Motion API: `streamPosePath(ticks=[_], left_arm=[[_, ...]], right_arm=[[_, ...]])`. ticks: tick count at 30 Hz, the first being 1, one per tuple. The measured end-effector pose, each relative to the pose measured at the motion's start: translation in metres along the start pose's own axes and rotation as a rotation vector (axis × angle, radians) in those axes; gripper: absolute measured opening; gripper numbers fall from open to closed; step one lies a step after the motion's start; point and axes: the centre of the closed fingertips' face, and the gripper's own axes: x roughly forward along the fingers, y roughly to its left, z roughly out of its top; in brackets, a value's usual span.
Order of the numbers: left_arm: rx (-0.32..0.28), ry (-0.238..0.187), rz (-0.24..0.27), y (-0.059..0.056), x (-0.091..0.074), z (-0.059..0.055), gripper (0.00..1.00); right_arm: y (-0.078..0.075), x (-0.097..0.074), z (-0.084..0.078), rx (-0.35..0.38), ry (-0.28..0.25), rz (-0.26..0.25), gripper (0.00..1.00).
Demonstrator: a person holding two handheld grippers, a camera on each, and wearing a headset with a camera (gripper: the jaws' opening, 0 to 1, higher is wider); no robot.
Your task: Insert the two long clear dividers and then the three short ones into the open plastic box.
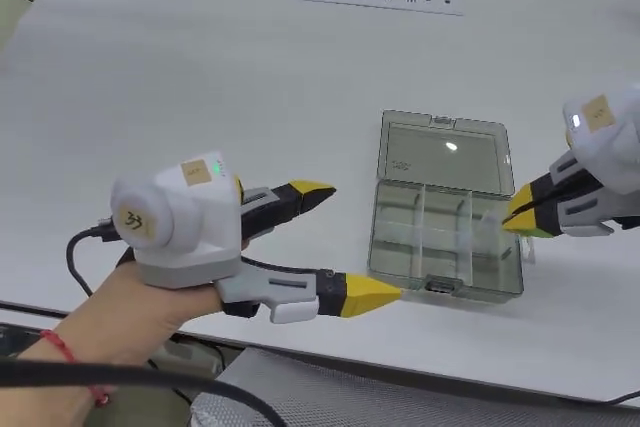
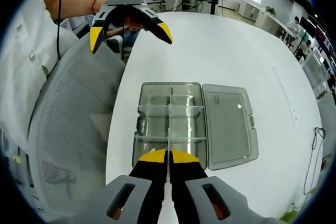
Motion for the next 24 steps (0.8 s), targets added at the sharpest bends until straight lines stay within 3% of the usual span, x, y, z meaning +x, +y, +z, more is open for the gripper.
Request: streamPosePath(ticks=[24], left_arm=[[-0.013, -0.009, -0.004, -0.0016, 0.0014, 0.0024, 0.81]], right_arm=[[0.0013, 0.0017, -0.0016, 0.008, 0.033, 0.005, 0.02]])
